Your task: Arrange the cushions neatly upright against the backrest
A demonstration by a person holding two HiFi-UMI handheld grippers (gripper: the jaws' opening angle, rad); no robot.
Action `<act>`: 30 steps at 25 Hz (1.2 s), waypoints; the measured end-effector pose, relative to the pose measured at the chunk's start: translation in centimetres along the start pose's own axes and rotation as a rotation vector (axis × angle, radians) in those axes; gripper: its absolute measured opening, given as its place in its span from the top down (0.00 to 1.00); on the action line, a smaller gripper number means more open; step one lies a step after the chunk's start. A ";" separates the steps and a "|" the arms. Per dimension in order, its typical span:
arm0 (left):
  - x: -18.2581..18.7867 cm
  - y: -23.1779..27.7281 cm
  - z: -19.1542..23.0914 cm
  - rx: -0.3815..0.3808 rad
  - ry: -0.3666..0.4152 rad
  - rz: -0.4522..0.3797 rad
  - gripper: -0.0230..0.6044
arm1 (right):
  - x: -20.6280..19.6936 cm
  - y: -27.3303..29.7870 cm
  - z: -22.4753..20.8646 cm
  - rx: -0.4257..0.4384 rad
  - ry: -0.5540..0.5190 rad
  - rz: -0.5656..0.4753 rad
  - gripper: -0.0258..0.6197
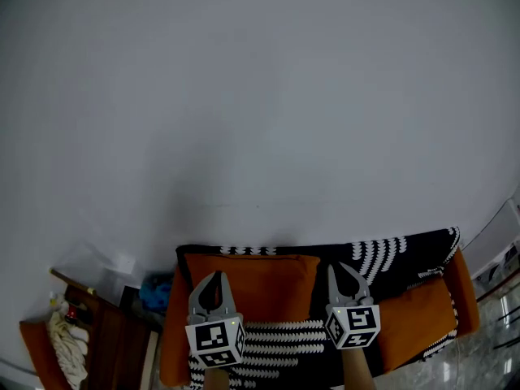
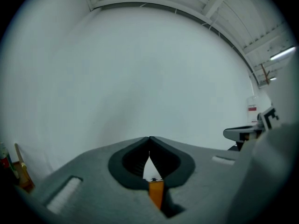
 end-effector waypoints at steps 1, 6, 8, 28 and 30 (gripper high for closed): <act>-0.1 0.2 -0.4 -0.015 -0.001 0.001 0.96 | -0.2 -0.4 -0.4 -0.016 0.001 0.006 0.88; -1.4 1.7 -4.2 -0.151 0.001 0.025 0.77 | -2.0 -3.8 -3.5 -0.135 0.013 0.050 0.77; -2.0 2.2 -6.4 -0.220 0.006 0.039 0.73 | -2.8 -5.7 -5.0 -0.193 0.017 0.074 0.72; -7.8 -6.0 -35.7 -0.555 0.063 0.088 0.65 | -7.9 -34.0 -24.2 -0.554 0.041 0.144 0.45; -8.6 -7.7 -38.4 -0.549 0.061 0.088 0.65 | -8.3 -36.9 -26.4 -0.554 0.037 0.145 0.45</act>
Point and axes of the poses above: the fingertips, and each gripper's own axes: y forward along the fingers, z to its left, x out of its top, the point moved 6 cm from there along -y, backward along the fingers, and after that the axes turned 5 degrees about -y, right-handed, at the moved point
